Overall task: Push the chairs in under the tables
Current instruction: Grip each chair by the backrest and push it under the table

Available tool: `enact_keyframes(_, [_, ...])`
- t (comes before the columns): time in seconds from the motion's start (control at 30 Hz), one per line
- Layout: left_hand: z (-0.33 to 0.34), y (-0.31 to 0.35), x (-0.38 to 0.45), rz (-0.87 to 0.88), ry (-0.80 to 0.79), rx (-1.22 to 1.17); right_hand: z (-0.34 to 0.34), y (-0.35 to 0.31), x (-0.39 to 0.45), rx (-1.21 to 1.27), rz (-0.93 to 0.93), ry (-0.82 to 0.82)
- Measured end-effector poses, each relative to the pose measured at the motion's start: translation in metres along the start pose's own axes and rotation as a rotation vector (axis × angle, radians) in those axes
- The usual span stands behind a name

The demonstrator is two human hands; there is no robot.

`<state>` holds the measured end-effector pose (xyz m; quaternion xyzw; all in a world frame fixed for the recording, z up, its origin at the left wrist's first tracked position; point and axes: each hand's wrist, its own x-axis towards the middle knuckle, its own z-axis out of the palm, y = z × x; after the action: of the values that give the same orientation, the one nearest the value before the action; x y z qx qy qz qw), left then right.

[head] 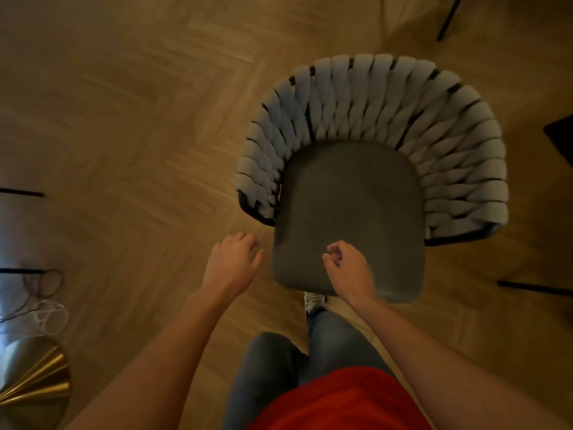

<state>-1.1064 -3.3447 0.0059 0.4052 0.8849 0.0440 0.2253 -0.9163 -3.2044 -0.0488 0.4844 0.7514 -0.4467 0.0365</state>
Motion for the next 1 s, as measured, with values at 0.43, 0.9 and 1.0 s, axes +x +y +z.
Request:
enact_keyframes(0.43, [-0.097,-0.135,0.189,0.249,-0.079,0.053,0.065,-0.174,0.150,0.010,0.098,0.227])
enact_keyframes(0.9, [-0.217,-0.192,0.381,0.634,-0.183,0.241,0.095,-0.292,0.271,0.243,0.388,0.558])
enact_keyframes(1.0, [-0.221,-0.157,0.427,0.810,-0.236,0.352,0.081,-0.293,0.301,0.300,0.475,0.640])
